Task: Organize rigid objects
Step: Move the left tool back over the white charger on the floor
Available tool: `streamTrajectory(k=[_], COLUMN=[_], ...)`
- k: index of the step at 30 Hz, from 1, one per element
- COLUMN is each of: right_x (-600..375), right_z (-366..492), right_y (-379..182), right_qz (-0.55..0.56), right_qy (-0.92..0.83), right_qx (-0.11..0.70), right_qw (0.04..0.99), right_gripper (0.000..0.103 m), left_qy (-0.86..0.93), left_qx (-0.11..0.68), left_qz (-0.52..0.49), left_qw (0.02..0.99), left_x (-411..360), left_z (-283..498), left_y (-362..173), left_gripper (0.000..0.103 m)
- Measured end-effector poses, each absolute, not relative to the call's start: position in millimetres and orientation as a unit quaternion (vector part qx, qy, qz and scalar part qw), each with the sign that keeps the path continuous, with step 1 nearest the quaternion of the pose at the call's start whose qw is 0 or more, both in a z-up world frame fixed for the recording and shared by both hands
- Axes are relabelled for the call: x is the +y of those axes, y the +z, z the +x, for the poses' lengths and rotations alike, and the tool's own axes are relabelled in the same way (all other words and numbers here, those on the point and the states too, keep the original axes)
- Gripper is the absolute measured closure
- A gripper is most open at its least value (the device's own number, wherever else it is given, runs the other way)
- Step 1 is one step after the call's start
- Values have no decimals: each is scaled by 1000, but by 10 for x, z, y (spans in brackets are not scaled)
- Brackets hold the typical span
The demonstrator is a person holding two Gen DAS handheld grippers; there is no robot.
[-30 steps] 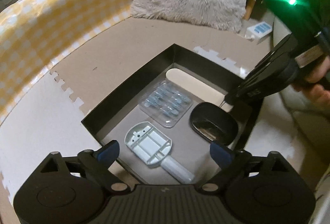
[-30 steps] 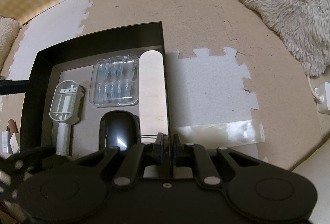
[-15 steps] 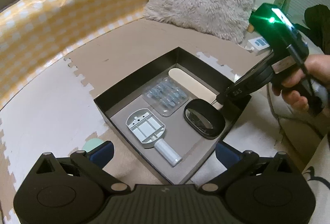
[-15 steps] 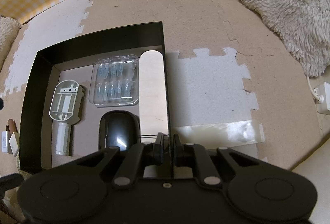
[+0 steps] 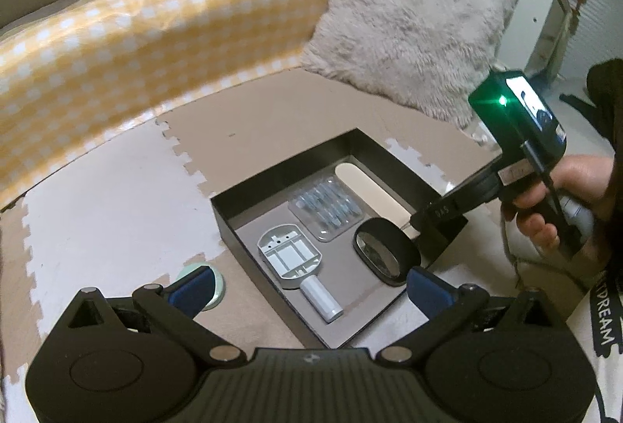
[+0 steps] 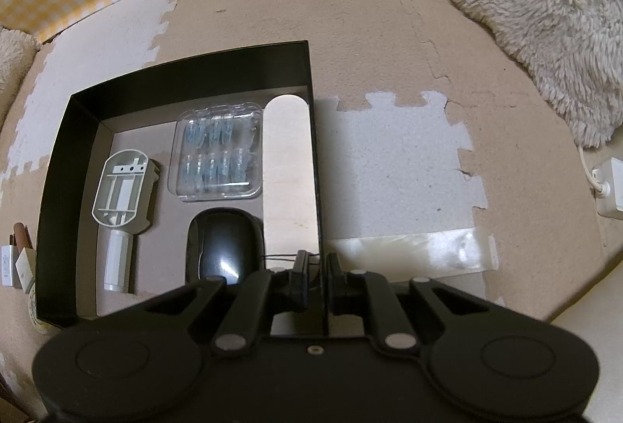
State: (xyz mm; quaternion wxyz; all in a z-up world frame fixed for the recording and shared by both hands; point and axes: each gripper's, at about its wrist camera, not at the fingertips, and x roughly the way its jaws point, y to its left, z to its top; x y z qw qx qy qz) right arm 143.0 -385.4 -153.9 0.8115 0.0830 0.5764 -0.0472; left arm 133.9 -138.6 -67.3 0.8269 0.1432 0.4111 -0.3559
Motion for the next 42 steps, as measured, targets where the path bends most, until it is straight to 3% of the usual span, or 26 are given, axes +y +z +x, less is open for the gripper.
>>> streamTrajectory(k=[24,33,35,37,40,42], right_x=[-3852,-3850,-3853,-3852,-3851,-3849], right_z=[1429,1430,1430,1429,1430,1432], right_y=[-1539,-1539,-1539,-1539,-1539,-1538], right_qz=[82,82,82,82,83,82], right_qy=[-47,-48,-48,-48,-48,-48], right_qx=[576,576,576,576,576,576], right_qw=[812,812,812,812,812,812], right_gripper=[92,92,92,92,92,92], left_qy=[-216,-302,-304,-318,-338,-348], left_qx=[407,437,446,462,483,488], left_qz=[98,202,216,217,236,255], left_qw=[882,823,814,799,773,759], left_x=[-101,14,-6,-28,-107,-164], left_z=[1709,1563,1548,1553,1523,1496], left_y=[-731,-1044,-1115,-1181,-1311,-1408], left_gripper=[0,0,6,24,36,38])
